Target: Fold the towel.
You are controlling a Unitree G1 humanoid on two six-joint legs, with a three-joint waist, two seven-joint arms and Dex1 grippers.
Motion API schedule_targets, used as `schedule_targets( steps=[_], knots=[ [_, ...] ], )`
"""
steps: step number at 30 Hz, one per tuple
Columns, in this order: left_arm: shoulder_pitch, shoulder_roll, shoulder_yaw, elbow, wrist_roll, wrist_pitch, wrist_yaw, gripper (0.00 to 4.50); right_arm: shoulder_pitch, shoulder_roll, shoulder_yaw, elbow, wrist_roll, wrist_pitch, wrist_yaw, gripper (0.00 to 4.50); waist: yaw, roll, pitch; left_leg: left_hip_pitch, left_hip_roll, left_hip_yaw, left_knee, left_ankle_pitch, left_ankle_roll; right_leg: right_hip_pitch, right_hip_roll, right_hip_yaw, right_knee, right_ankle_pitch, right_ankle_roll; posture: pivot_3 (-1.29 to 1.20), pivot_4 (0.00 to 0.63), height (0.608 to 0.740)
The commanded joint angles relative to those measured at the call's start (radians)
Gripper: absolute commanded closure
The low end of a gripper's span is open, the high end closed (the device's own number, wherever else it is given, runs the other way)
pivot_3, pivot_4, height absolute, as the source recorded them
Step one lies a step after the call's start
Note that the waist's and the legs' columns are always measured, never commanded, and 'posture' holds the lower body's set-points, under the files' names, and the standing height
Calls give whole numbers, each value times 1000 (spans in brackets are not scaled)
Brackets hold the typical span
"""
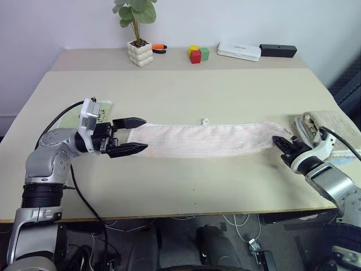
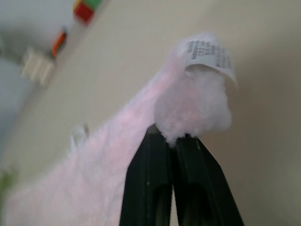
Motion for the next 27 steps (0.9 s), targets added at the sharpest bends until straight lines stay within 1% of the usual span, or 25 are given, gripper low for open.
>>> schedule_targets(
  steps=[1,4,8,11,16,20,23,27],
  knots=[
    [-27,-1,3,0,4,-22,-2,0,-25,-63,100,-144,-165,-19,121,4417,1,0,0,0,0,0,0,0,0,0,0,0,0,0,0,0,150,740],
    [-30,-4,3,4,9,-29,0,0,-50,-115,197,-216,-301,-34,203,4417,2,0,0,0,0,0,0,0,0,0,0,0,0,0,0,0,150,740],
    [-24,-8,7,-2,8,-28,3,0,-82,-128,281,-283,-404,-33,280,4417,5,0,0,0,0,0,0,0,0,0,0,0,0,-1,-2,0,150,740],
    [-13,-8,12,-16,5,-26,9,0,-96,-156,382,-329,-524,-34,340,4417,6,0,0,-1,0,0,1,0,0,0,0,0,0,-1,-2,0,150,740],
    [-3,-10,13,-32,2,-23,20,0,-153,-92,466,-324,-625,-31,354,4417,4,0,0,-1,0,0,1,0,0,0,0,0,0,-1,-2,0,150,740],
    [11,-10,20,-55,-4,-19,33,0,-206,-15,536,-308,-706,-25,344,4417,3,0,0,-1,0,0,0,0,0,-1,0,0,0,-1,-1,0,150,740],
    [21,-9,24,-67,-7,-17,41,0,-209,-11,572,-295,-775,-32,374,4417,7,0,0,-1,0,0,0,0,0,-1,0,0,0,-1,-1,0,150,740],
    [30,-4,31,-76,-11,-16,47,0,-213,9,574,-292,-813,-29,398,4417,6,0,0,-1,0,1,1,0,0,-1,-1,0,0,-1,-2,0,150,740]
  ],
)
